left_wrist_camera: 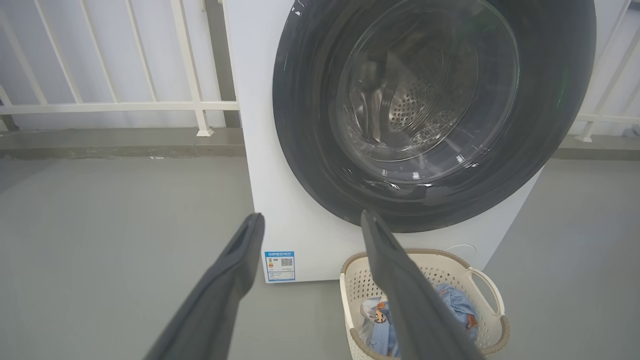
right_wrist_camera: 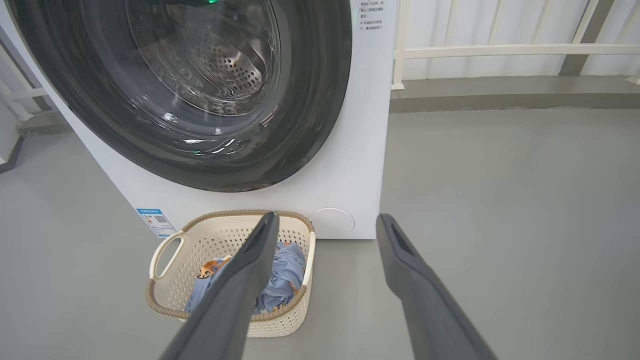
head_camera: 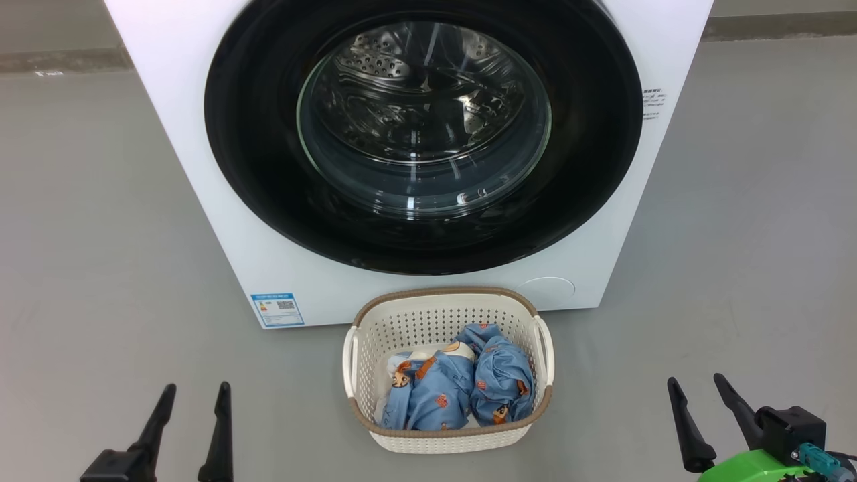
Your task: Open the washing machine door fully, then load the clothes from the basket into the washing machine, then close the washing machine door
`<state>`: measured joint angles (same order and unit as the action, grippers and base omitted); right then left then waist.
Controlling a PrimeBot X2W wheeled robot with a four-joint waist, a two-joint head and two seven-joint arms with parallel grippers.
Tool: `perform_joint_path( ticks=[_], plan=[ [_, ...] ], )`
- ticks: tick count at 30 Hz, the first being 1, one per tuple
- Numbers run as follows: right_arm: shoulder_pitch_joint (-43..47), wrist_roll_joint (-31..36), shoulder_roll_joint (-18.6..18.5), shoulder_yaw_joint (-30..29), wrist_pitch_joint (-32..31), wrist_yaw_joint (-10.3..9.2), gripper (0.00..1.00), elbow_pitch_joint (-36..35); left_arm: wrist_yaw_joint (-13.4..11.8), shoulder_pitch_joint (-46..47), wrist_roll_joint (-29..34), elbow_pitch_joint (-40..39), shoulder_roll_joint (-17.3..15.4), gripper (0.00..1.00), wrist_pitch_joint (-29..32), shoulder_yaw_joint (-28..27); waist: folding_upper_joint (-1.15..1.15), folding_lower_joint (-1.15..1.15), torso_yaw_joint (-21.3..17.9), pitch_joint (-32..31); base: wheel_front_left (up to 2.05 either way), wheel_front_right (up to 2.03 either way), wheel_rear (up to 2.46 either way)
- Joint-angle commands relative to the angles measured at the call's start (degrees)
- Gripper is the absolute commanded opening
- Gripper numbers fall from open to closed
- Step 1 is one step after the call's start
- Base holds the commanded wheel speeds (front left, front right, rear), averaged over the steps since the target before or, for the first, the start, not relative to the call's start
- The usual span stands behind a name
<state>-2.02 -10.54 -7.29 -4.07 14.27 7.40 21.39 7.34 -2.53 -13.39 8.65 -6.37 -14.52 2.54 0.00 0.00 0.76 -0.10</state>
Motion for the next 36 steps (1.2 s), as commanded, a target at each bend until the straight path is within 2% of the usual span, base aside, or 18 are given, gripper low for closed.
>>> perform_joint_path(
  ticks=[1,17,36],
  plan=[
    [-0.4,0.4,-0.7,1.1,0.7,0.09,1.0,-1.1,0.1,0.8,0.2,-1.3,-1.1,1.0,-0.5,-2.3,0.0,0.0,0.0,0.0,0.0,0.0,0.0],
    [-0.5,0.6,-0.1,0.7,0.7,0.09,1.0,-1.5,0.1,1.0,5.0,-1.4,-1.2,1.0,-0.5,-2.5,0.0,0.0,-0.3,0.1,0.21,0.21,-0.42],
    [-0.5,0.5,0.1,1.0,0.7,0.09,1.0,-1.7,0.1,1.3,4.9,-1.6,-1.1,1.0,-0.5,-2.6,0.0,0.0,-0.1,0.5,1.14,1.14,-2.28]
  ],
)
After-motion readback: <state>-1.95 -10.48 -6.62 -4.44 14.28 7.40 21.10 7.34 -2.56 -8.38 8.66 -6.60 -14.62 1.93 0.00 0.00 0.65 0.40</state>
